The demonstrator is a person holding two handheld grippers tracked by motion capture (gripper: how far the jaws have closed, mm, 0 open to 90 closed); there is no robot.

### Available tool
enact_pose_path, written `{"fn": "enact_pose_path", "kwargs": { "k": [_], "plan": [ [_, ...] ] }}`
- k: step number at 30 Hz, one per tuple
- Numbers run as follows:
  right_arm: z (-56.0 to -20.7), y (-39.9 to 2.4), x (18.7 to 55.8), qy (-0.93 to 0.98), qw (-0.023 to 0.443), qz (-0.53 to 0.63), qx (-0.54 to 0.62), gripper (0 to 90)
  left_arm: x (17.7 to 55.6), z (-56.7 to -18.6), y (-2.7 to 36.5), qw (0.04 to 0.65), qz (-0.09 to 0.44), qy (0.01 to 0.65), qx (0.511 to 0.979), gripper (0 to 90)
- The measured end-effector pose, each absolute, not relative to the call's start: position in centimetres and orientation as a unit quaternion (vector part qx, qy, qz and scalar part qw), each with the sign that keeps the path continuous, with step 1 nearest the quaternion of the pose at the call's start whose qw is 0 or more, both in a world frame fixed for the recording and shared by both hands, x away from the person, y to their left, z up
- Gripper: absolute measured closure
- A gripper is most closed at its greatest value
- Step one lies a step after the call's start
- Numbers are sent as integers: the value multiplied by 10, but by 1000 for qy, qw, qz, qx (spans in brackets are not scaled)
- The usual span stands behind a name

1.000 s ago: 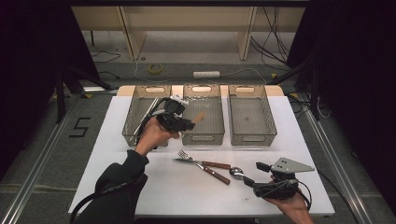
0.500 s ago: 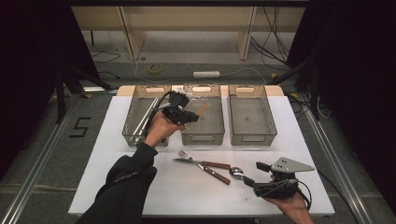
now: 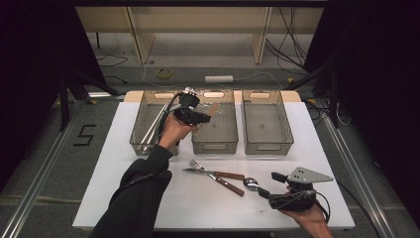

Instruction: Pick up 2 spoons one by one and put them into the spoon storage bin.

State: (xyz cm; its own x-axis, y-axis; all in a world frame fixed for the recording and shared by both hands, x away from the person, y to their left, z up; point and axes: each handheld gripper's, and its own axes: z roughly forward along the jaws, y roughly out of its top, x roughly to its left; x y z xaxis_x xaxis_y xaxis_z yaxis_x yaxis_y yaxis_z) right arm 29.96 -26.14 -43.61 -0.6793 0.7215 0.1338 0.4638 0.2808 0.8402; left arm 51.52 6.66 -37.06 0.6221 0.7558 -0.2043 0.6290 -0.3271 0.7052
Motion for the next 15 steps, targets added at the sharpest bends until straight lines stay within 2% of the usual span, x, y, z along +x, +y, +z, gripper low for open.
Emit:
{"fn": "enact_pose_path", "kwargs": {
  "k": [15],
  "plan": [
    [-435, -263, 299, 787, 138, 469, 377, 259, 526, -382, 60, 398, 82, 448, 796, 779]
  ]
}}
